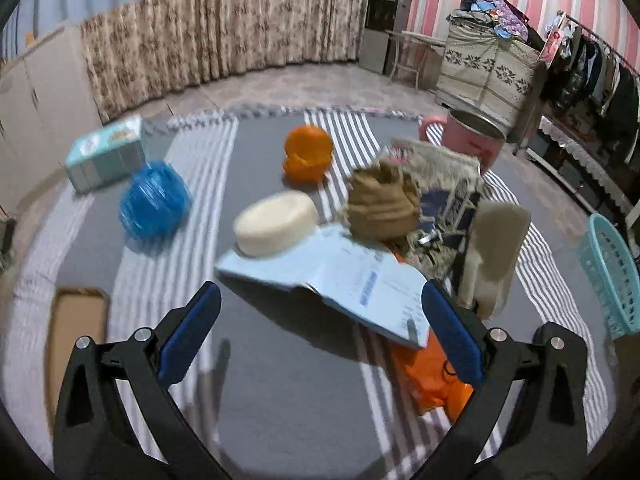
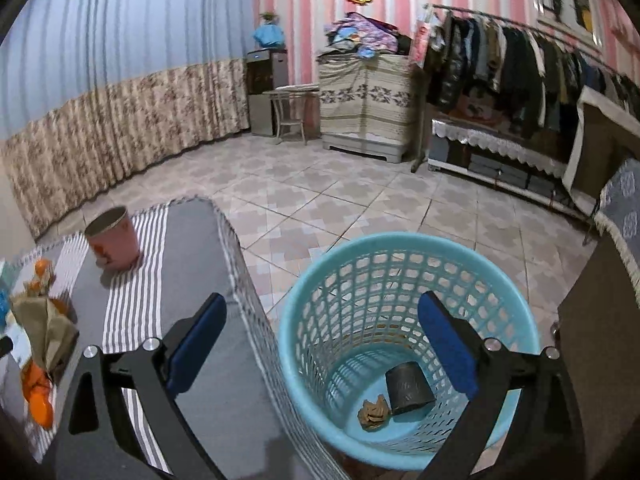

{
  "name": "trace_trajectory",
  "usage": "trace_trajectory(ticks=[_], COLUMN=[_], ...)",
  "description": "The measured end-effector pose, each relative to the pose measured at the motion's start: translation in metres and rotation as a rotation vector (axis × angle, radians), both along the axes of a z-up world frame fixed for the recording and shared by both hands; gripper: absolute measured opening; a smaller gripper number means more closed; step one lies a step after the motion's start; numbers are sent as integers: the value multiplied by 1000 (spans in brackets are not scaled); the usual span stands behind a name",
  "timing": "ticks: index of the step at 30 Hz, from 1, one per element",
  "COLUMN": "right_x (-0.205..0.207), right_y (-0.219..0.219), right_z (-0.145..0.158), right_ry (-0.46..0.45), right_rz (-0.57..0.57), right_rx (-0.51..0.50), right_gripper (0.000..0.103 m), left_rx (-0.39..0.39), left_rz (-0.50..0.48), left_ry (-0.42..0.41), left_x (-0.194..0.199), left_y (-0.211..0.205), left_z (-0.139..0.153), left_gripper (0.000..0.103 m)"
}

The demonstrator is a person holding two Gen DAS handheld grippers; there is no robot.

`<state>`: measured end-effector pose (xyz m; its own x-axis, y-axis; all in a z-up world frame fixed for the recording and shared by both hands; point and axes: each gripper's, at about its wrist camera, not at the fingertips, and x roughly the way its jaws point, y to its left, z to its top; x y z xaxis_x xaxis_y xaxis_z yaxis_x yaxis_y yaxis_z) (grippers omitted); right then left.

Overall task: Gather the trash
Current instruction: 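Grasp the white paper leaflet on the table with the left tool, then grasp the beige cloth with the right tool while the left tool holds the leaflet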

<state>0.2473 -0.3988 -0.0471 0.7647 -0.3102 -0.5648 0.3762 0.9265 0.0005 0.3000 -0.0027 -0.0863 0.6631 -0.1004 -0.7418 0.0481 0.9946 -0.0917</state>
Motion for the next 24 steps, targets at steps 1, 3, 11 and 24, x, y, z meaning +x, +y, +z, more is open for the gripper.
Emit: trace_trajectory(ticks=[1, 3, 11, 24], right_x=[1, 3, 5, 4], right_y=[4, 13, 26, 86], right_z=[0, 1, 0, 2], right_ry=[7, 18, 25, 35], right_rz=[6, 16, 44, 186], right_rx=[-18, -49, -36, -44], right_gripper=[94, 94, 94, 94], left_rx=[-8, -21, -123, -80], left_rz=[-3, -18, -22, -97], left_ry=[4, 18, 65, -18], left_x=[0, 4, 23, -6], left_y=[-2, -4, -4, 13], left_z=[-1, -6, -5, 21], left_gripper=[89, 76, 27, 6])
